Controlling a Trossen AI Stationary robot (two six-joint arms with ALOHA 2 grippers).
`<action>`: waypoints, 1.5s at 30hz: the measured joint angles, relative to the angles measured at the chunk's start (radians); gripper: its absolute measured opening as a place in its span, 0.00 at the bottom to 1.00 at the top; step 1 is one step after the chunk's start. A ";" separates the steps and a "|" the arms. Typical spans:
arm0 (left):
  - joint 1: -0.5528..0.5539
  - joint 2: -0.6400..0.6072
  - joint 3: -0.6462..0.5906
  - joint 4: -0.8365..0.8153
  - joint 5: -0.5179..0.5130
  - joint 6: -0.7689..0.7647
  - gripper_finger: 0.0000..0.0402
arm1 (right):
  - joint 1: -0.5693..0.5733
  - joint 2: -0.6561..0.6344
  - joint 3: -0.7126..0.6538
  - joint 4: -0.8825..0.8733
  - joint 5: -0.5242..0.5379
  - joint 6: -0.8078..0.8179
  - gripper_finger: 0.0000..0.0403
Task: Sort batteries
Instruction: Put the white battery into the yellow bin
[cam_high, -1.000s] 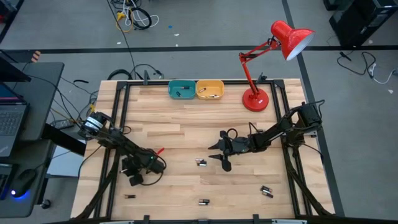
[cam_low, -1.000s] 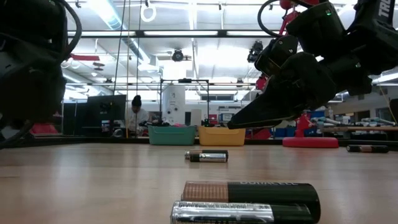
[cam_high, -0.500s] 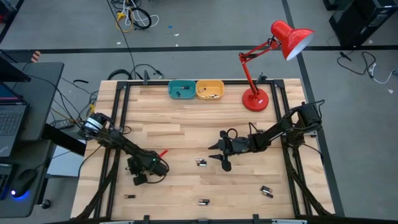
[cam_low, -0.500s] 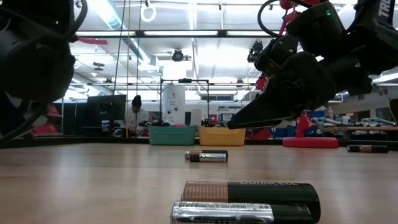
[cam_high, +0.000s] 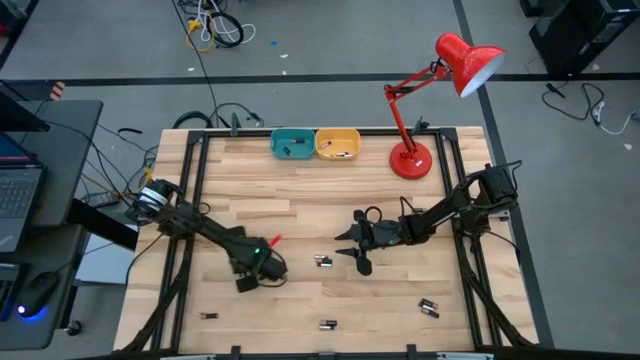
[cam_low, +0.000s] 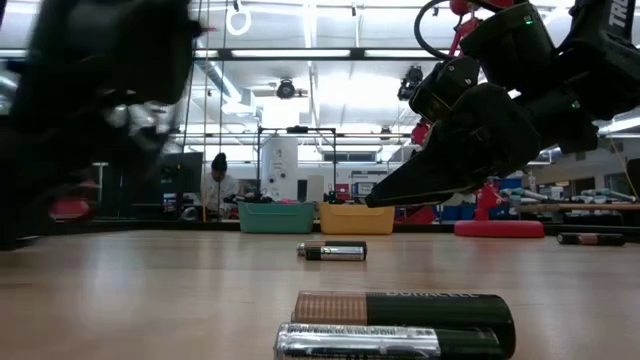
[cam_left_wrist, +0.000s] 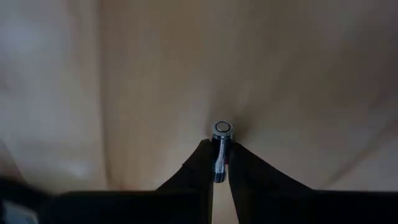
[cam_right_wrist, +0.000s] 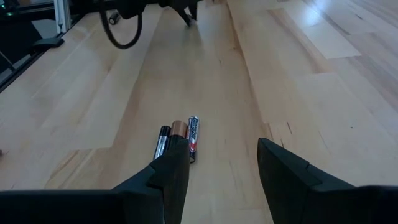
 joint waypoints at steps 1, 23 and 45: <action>0.013 0.000 0.019 0.006 -0.026 0.019 0.11 | 0.000 0.000 0.000 0.000 0.000 0.004 0.43; 0.526 0.000 0.152 0.670 -0.346 0.675 0.11 | 0.000 0.000 0.000 -0.133 0.026 -0.006 0.43; 0.959 0.115 0.152 1.388 -0.033 0.873 0.11 | -0.123 0.000 0.000 -0.168 0.032 -0.071 0.43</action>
